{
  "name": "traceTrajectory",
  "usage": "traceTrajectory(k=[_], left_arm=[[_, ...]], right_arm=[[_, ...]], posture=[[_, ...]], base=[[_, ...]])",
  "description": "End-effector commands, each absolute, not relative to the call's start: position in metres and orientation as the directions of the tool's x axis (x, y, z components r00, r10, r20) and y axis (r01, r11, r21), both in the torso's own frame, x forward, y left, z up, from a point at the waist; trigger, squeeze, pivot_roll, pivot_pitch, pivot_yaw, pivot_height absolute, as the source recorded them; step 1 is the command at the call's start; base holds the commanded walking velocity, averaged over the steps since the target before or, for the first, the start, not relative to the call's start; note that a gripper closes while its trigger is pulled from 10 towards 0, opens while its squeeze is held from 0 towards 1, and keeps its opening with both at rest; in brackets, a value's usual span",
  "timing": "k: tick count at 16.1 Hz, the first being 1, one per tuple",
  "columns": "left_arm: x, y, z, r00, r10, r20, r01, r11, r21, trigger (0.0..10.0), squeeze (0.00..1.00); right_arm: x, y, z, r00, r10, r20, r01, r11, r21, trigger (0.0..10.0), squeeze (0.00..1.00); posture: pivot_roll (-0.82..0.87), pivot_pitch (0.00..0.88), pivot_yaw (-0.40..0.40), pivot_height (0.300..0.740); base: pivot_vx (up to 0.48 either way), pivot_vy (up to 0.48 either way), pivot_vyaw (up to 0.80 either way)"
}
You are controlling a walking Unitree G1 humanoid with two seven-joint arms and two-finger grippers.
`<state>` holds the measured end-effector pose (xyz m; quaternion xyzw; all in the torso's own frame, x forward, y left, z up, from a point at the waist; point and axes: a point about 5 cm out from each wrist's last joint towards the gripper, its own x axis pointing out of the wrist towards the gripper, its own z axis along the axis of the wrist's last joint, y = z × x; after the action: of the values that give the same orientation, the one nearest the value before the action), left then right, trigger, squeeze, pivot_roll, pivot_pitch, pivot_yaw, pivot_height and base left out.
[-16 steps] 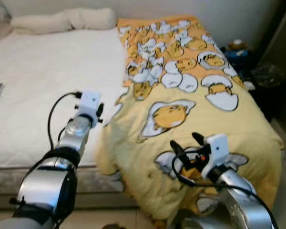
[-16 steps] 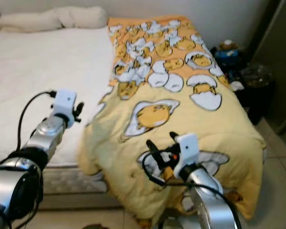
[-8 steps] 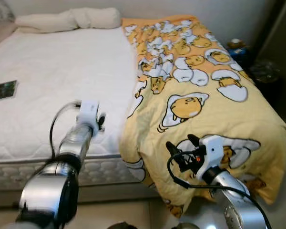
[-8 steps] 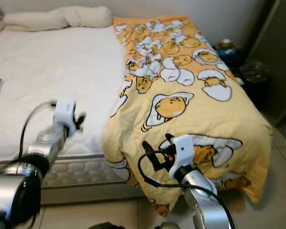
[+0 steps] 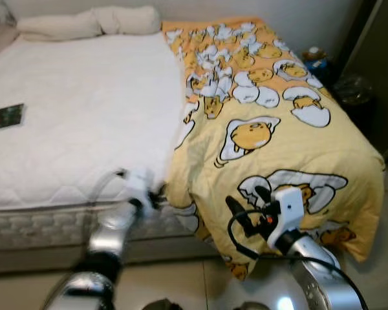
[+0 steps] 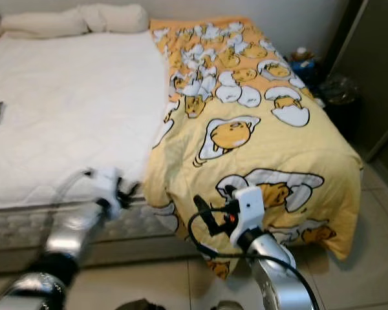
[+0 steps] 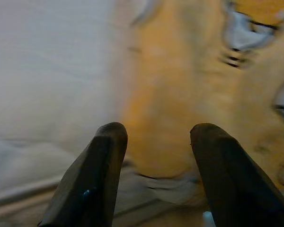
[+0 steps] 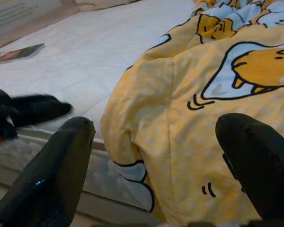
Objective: Clean up the room
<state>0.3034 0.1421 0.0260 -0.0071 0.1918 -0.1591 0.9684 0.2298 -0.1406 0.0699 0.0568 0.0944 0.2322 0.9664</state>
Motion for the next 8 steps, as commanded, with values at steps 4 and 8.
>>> traceTrajectory(k=[4,8], left_arm=[[0.299,0.116,0.031,0.866,-0.386,-0.316,0.401,0.916,-0.019,10.0,1.00],[0.303,0.117,0.039,0.890,-0.343,-0.300,0.378,0.923,0.065,10.0,1.00]], right_arm=[[0.238,-0.145,0.073,0.890,0.431,-0.150,-0.414,0.900,0.134,10.0,0.04],[0.242,-0.149,0.071,0.907,0.387,-0.169,-0.374,0.922,0.101,10.0,0.03]], posture=[[-0.16,0.063,0.049,0.740],[-0.16,0.058,0.053,0.740]], base=[[0.000,0.000,0.00],[0.000,0.000,0.00]])
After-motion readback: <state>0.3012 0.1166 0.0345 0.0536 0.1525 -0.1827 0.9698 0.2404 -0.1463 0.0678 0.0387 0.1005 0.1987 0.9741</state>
